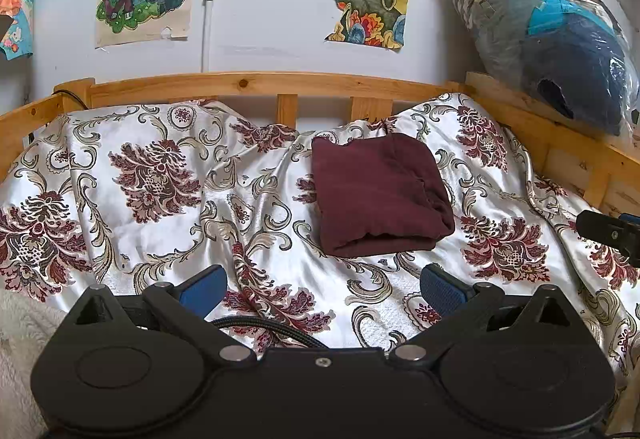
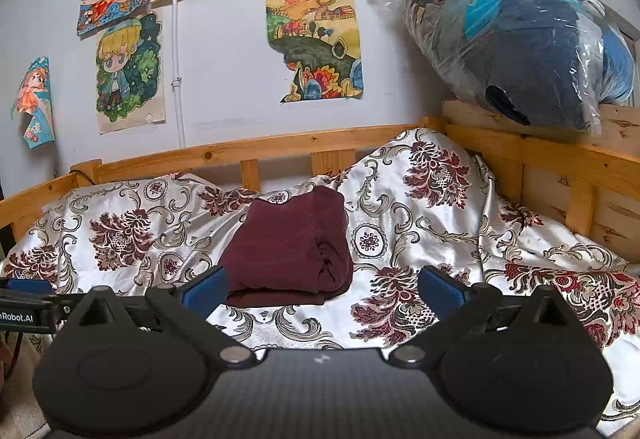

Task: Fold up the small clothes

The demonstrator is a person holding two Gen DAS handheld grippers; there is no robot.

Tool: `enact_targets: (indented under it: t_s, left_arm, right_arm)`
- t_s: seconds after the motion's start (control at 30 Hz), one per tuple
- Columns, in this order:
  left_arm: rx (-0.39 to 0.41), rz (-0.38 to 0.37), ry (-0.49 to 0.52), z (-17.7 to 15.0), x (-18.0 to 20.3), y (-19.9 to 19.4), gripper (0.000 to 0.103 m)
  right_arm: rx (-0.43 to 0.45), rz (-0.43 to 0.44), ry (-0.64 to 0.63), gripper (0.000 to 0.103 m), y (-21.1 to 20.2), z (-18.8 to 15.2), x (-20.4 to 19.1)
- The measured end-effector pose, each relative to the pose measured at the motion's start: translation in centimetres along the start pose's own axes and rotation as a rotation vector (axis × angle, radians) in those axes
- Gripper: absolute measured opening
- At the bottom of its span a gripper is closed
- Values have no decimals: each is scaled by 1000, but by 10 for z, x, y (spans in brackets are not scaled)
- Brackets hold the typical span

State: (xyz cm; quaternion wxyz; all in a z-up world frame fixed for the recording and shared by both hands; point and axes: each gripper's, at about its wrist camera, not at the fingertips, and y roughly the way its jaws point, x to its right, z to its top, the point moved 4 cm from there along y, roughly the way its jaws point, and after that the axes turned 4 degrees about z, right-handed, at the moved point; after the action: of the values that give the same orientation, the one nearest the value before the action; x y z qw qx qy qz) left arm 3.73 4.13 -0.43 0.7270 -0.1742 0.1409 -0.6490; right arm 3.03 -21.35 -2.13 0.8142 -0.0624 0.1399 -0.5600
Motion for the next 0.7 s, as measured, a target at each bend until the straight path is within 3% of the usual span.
enact_targets:
  t_s: [0.7]
  left_arm:
    - [0, 0, 2, 0, 0, 0, 102]
  right_arm:
    - [-2, -3, 0, 103, 0, 1, 3]
